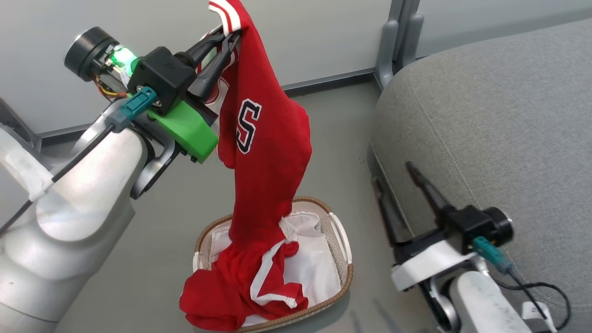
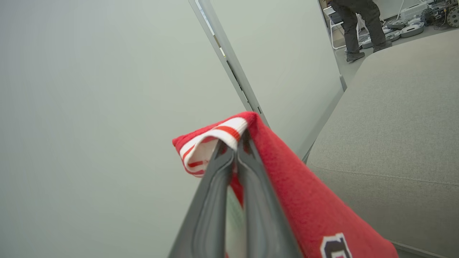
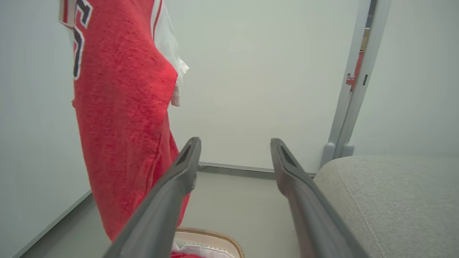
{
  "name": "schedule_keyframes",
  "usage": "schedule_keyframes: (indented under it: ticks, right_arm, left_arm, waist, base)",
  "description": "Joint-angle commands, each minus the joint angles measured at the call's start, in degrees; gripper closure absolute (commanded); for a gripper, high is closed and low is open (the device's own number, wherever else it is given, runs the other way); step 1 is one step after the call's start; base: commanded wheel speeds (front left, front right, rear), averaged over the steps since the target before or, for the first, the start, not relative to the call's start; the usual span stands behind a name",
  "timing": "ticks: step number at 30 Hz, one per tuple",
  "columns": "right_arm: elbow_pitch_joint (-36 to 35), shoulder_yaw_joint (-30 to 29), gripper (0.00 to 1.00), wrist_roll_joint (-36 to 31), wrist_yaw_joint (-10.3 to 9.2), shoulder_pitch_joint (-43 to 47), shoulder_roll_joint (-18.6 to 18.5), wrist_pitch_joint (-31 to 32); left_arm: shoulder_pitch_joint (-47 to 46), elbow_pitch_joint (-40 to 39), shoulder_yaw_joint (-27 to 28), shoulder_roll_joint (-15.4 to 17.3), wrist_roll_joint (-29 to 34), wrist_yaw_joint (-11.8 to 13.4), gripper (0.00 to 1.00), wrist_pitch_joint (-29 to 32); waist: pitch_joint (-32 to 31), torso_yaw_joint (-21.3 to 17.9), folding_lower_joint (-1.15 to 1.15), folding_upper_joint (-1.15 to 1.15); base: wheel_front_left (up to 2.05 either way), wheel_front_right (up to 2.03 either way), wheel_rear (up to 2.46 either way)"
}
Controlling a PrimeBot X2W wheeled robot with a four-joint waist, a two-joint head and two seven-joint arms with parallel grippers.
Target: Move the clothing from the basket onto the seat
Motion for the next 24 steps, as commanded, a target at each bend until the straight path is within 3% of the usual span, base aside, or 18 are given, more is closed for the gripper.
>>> schedule_keyframes:
  ticks: [1,11,20,24]
  right_arm:
    - [1.0,1.7,0.0,0.2,-0.02,-1.1,-0.2,-0.1]
    - [9.9,12.5,0.0,4.3,-0.02,-9.5,-0.2,-0.1]
    - [16.4,14.3,0.0,6.2,-0.02,-16.6,-1.9,-0.1]
    - [17.2,18.7,0.0,8.6,-0.02,-18.4,-2.5,-0.1]
  left_arm:
    - [-0.9,0.0,-0.1,0.2,-0.6,-0.1,1.0,-0.4]
    - [-1.8,-2.0,-2.8,-1.4,-1.0,0.0,1.0,-1.1]
    - [-2.6,-4.3,-4.3,-2.8,-1.3,0.0,1.0,-0.8]
    - [-2.9,-4.3,-4.6,-3.2,-1.3,0.0,1.0,-0.9]
  waist:
    - [-0.3,0.2,0.01,0.0]
    - [-1.1,1.7,0.01,0.0]
    - [-0.9,2.6,0.01,0.0]
    - [-0.8,2.7,0.01,0.0]
  base:
    - [0.0,0.0,0.0]
    - [0.0,0.0,0.0]
    - [0.0,0.0,0.0]
    - [0.0,0.0,0.0]
